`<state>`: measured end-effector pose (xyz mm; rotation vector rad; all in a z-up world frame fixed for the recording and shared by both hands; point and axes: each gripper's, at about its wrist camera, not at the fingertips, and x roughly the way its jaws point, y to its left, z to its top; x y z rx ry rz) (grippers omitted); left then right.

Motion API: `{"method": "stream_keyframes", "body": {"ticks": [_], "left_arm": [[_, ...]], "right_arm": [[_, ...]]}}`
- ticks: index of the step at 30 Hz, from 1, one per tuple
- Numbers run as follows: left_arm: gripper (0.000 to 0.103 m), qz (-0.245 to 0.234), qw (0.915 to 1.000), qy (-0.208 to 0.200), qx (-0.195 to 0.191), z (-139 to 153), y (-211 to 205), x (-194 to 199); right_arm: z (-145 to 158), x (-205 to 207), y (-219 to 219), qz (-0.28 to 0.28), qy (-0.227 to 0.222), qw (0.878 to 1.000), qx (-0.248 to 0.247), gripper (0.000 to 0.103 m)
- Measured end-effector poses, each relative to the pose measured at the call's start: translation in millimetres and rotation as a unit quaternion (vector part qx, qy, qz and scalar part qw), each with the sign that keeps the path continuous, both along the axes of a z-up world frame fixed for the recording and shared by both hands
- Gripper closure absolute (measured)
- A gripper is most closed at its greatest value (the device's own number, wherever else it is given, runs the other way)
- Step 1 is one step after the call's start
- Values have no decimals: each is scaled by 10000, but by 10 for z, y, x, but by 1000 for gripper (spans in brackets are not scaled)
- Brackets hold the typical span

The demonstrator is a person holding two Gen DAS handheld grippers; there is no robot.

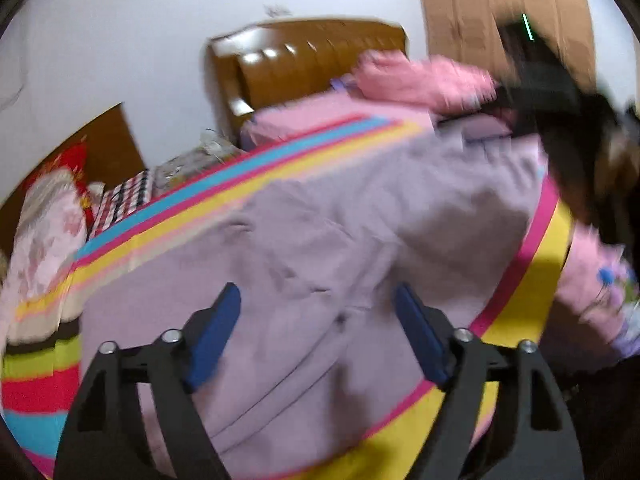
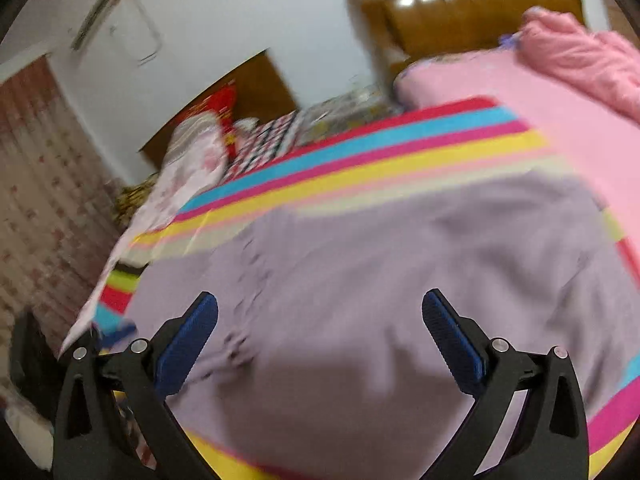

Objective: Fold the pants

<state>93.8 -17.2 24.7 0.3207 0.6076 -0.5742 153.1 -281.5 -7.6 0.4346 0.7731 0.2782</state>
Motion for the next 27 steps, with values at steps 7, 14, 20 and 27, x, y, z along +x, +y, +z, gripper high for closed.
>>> {"method": "stream_keyframes", "body": {"ticks": [7,14,20,27], "left_arm": [[21,1542,9873,351,-139,-155,960,18],[21,1670,9851,395,74,-367,1142,-13],[20,1538,9874,312,181,-459,1274,-40],[20,1940,9802,388,46,-479,1550,-154]], "right_arm": [[-388,74,771,1160,925,9831,1074,29],[-439,226,1210,1120,1192,9837,746,29],[-478,473,1290,815,1246,9843,947,30],[-634,411,1063,558,1173,9870,944,76]]}}
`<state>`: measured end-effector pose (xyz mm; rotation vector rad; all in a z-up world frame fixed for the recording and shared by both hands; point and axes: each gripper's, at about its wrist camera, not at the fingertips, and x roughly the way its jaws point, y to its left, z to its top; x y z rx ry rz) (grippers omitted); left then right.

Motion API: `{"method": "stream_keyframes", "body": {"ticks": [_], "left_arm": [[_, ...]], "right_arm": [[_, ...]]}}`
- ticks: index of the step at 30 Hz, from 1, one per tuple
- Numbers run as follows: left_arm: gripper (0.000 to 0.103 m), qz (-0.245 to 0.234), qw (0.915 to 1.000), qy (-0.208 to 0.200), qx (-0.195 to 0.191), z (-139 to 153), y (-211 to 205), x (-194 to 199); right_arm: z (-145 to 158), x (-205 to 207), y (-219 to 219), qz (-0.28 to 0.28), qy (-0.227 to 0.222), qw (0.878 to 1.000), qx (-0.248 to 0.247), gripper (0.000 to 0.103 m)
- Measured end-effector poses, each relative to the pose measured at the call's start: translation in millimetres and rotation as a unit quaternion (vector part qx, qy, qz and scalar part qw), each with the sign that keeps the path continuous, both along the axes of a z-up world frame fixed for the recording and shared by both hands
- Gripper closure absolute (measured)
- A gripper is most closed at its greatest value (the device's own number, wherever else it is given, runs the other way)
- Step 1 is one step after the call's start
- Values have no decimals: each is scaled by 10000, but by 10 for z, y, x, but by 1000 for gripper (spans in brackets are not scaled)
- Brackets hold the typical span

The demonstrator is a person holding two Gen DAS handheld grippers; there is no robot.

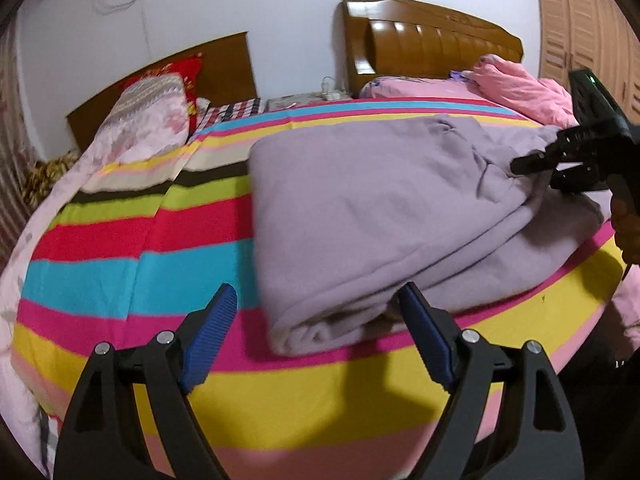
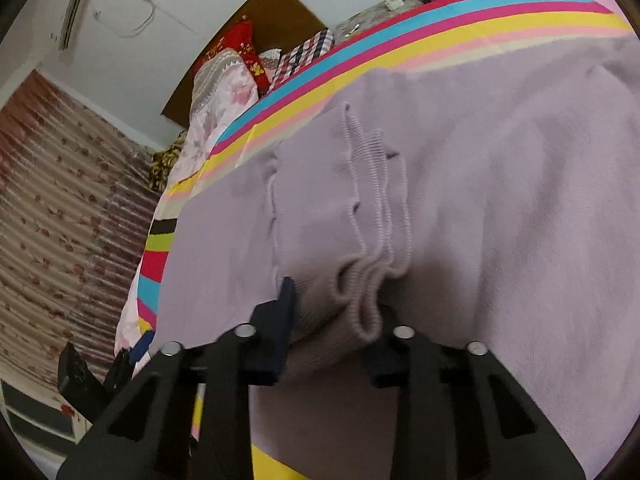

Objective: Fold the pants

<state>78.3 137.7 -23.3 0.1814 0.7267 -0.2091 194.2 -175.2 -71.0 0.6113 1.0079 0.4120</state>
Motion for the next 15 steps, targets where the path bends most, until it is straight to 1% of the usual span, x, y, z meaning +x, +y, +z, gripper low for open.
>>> {"method": "stream_keyframes", "body": {"ticks": [4,9,11,13,14,15], "left_arm": [[20,103,9999,7,86,-21,41,-49],[20,189,9991,-54,386,-35,4,-2],[20,200,9992,-68,345,-16,9,13],[20,161,9997,-44,175,15,25,8],[20,68,10000,0,19,33,31,-5],[20,22,10000,13,-46,46,28,-14]], "right_arm": [[-11,-18,-38,16,-17,10000,8,76],[-20,-9,-71,37,-22,10000,34,76],[-14,-7,-68,46,-38,10000,40,76],[-12,-17,-91,40,-43,9999,85,76],[1,-21,-99,23,-52,9998,164,77],[25,-26,-120,2,-95,9993,358,81]]}}
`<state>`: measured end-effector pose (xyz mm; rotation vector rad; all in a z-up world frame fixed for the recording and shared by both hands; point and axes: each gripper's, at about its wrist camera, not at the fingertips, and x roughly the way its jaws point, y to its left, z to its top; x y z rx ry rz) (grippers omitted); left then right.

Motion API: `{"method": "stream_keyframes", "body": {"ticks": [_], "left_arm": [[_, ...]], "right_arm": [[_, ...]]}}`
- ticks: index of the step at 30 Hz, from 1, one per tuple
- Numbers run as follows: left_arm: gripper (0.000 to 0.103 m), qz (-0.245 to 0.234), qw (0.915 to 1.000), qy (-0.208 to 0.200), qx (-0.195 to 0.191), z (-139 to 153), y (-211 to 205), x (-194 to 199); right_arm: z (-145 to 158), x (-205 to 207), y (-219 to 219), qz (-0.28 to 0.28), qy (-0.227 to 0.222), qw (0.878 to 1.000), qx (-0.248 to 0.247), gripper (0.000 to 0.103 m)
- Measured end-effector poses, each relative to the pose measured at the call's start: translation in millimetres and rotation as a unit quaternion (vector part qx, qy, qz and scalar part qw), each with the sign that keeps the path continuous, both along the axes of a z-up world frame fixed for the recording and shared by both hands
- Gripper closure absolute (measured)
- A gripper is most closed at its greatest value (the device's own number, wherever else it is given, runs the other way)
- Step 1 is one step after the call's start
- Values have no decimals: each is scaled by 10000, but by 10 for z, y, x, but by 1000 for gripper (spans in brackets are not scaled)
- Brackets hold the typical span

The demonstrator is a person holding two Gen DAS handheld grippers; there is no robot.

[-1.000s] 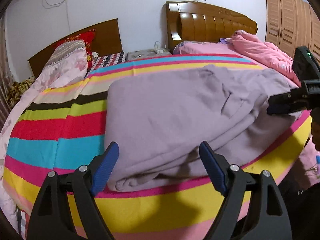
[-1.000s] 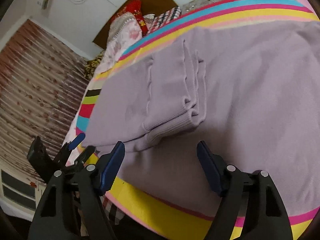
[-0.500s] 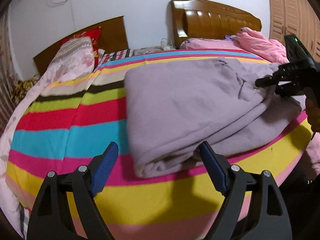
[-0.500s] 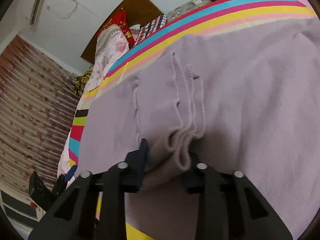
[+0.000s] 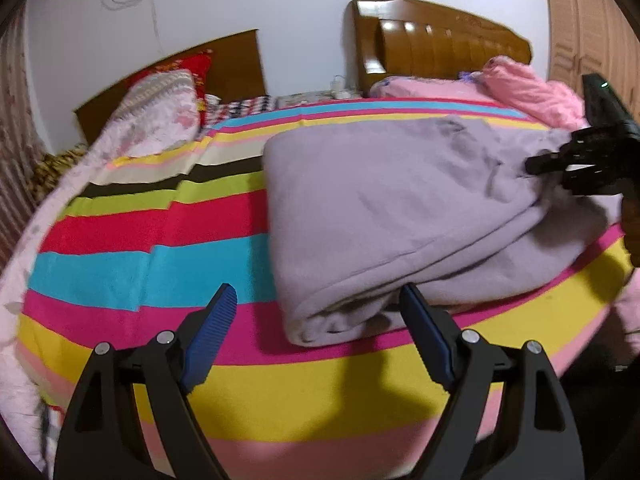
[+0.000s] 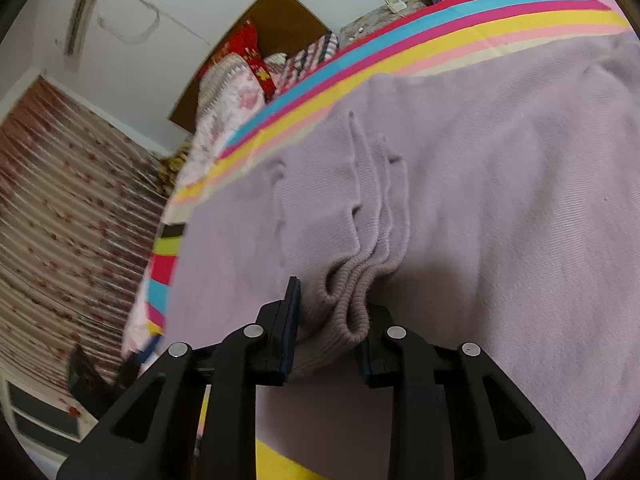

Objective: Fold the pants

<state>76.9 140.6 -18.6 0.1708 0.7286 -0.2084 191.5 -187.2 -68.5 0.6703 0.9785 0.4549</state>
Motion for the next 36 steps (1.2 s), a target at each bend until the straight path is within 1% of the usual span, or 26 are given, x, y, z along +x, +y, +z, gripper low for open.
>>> {"method": "stream_keyframes", "body": {"ticks": [2,5,9,15,17,18,20,21,22,23,24,25,26,29,30,31,32,33,35,36], "left_arm": [[20,-21,10000,4,9,14,-12,-6],[20,-98,9999,-34,68,31,-81,-40],[20,-64,9997,-91,234,10,-182,-40],[20,-98,9993,-97,352,-6,-240,-15],[14,-128,9991,-87,393,-3,-248,21],[14,-112,9988,-131,451,2,-260,34],[14,-35,9985,-207,498,22,-262,82],[13,113,9985,-276,470,59,-217,129],[13,239,9986,-306,362,83,-166,161],[13,417,9986,-292,130,105,-69,206],[13,550,9982,-243,14,100,8,241],[13,608,9980,-187,12,76,60,261],[13,597,9981,-126,89,45,84,267],[13,544,9970,34,550,-76,82,180],[13,605,9962,50,621,-99,118,136],[13,735,9956,35,577,-101,185,106],[14,816,9957,51,425,-95,257,82],[16,883,9960,59,111,-72,355,51],[35,850,9961,9,-225,-17,394,11],[39,833,9961,-22,-295,8,388,11]], "right_arm": [[70,15,-30,-32,-88,9993,362,86],[216,50,-35,-48,-326,9980,538,88],[341,110,-18,-44,-443,9960,770,88],[511,184,18,14,-613,9938,925,88],[537,211,28,29,-637,9935,948,88],[553,220,36,36,-656,9933,950,88],[568,229,42,48,-679,9932,946,88],[557,224,38,55,-682,9933,927,88],[549,219,38,56,-677,9936,908,88],[533,214,34,55,-661,9938,897,88],[510,210,28,53,-634,9940,895,88],[480,205,23,47,-601,9942,894,88],[448,201,20,41,-571,9946,871,88],[352,159,-3,-26,-497,9960,735,88],[302,157,-24,-56,-455,9964,714,88],[260,152,-43,-74,-423,9966,697,88],[185,146,-67,-90,-344,9971,677,88],[131,137,-76,-98,-270,9973,678,88],[84,102,-56,-68,-236,9981,573,88],[88,81,-40,-56,-258,9984,509,88]]}}
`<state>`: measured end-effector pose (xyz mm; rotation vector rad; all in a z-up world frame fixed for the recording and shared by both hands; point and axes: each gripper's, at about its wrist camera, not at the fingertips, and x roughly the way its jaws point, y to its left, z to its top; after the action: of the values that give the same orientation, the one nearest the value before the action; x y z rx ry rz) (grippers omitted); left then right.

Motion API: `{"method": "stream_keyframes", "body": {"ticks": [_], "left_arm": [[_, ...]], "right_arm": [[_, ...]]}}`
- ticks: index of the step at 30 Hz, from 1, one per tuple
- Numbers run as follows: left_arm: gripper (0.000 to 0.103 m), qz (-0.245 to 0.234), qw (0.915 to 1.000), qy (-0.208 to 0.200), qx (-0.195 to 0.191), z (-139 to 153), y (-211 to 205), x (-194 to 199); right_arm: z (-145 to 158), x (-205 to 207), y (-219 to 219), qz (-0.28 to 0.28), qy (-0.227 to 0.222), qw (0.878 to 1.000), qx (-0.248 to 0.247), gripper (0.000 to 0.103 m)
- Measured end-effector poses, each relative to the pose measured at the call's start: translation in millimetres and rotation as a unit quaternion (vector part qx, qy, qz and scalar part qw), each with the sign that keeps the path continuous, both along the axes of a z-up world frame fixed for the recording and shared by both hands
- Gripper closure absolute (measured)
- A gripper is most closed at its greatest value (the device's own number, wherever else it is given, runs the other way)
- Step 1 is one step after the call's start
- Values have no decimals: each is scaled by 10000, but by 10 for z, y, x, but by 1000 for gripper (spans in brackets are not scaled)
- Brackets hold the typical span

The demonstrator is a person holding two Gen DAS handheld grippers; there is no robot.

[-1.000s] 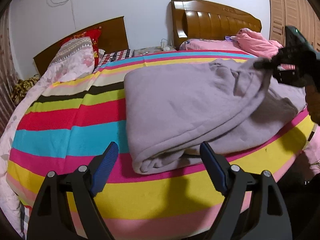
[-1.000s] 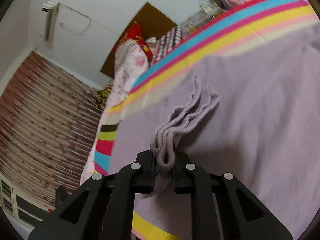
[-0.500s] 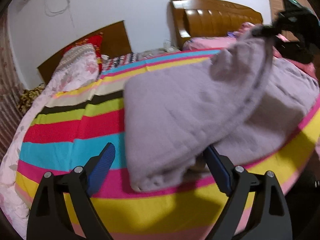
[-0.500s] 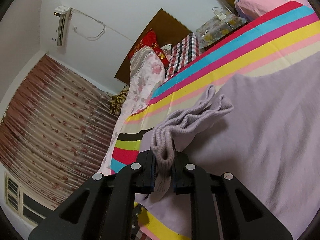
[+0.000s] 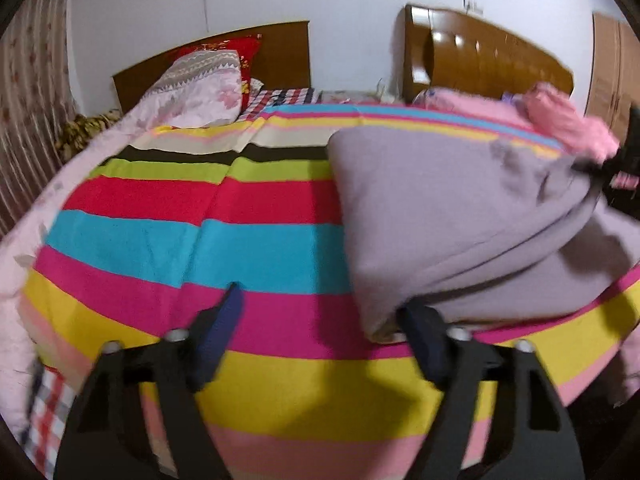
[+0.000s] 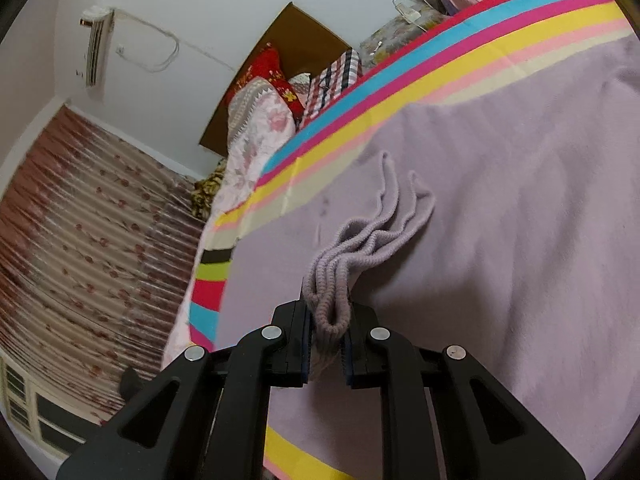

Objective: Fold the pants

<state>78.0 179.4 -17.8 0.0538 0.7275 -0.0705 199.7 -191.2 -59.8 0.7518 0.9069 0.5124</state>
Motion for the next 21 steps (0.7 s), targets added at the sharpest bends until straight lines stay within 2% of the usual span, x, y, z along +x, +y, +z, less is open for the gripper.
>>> {"method": "stream_keyframes", "body": {"ticks": [2,6,8,10,13,18,20,21], "left_arm": [[46,19,9999,-124,-99,54,3,-19],[44,119,9969,12,-777,42,221,1],[42,153,9953,143,-948,-34,275,25],[41,192,9943,261,-1013,-122,284,27],[38,234,9955,225,-887,-138,228,-2],[30,237,9979,314,-519,-126,183,-3],[21,242,9988,350,-227,-75,152,-8],[18,247,9992,302,62,-27,122,-44]], "right_arm": [[31,-37,10,18,-77,10000,-4,88],[166,-147,59,203,-422,9989,-4,88],[87,-175,107,270,-345,9989,-137,88],[-131,-191,137,272,-103,9989,-378,88],[-329,-203,108,239,91,9991,-349,88],[-295,-209,130,289,29,9981,-540,88],[-313,-234,128,282,118,9976,-620,88],[-295,-256,122,318,127,9969,-711,88]]}}
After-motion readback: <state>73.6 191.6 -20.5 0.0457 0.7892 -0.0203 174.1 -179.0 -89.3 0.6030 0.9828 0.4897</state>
